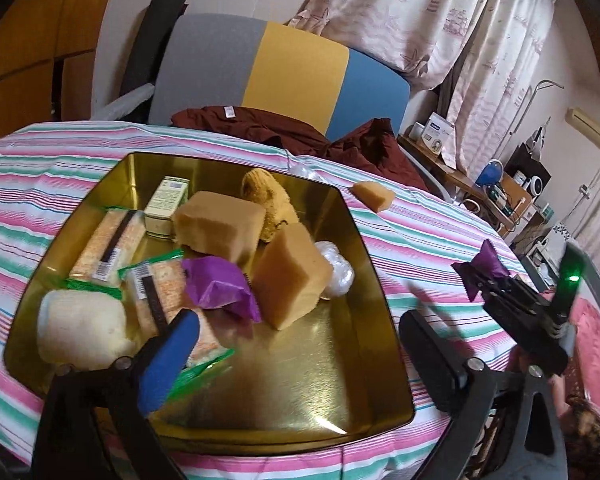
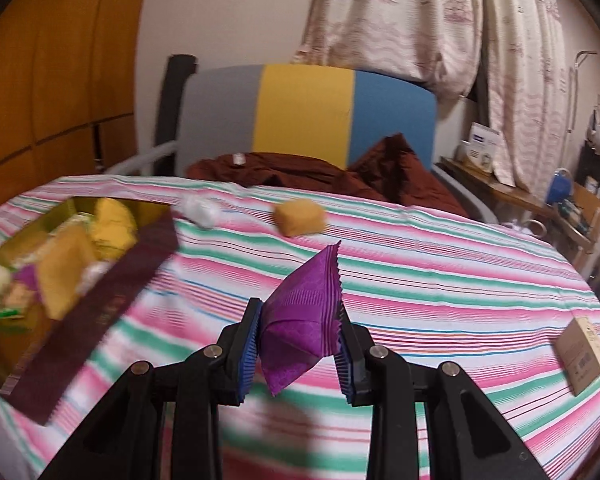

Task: Organize objects
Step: 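Lower the purple packet into the gold tray and open the right gripper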

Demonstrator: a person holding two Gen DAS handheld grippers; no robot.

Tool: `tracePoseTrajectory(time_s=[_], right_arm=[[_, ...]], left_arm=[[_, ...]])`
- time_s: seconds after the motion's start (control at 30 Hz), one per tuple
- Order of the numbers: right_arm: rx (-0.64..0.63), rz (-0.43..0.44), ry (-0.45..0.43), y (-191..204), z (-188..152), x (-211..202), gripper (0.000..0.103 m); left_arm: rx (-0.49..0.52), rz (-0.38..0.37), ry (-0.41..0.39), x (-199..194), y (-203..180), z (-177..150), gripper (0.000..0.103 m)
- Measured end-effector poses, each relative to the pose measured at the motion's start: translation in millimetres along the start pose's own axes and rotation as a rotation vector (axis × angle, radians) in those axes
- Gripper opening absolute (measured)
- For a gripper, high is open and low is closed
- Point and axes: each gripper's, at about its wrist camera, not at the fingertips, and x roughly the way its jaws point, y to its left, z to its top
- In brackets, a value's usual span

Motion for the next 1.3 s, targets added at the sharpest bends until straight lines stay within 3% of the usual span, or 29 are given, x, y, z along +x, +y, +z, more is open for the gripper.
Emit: tracePoseTrajectory(time_s=[0.33,0.6,0.9,1.13,1.3], right_arm=[[-0.042,0.208,-0.047,78,19,-44,0.032],[-0.102,0.305,0.020,136,21,-49,0.032],[-0.164,0.316,0.148,182,12,-31,0.032],[-0.100,0.332,0.262,192,9,-10,0.033],[-0.072,0.357,0.286,195,10,-6,0.035]], left_arm=[[-0.015,0.083,-0.043,-21,27,-6,0.103],[-0.043,0.200,-0.056,-35,53,-6,0.103],[-0.095,0.266,-0.052,-42,73,-1,0.103],[-0.111,0.292,-0.068,-50,79,3,0.103],[-0.115,0.295,-0.065,-51,79,3,0.103]])
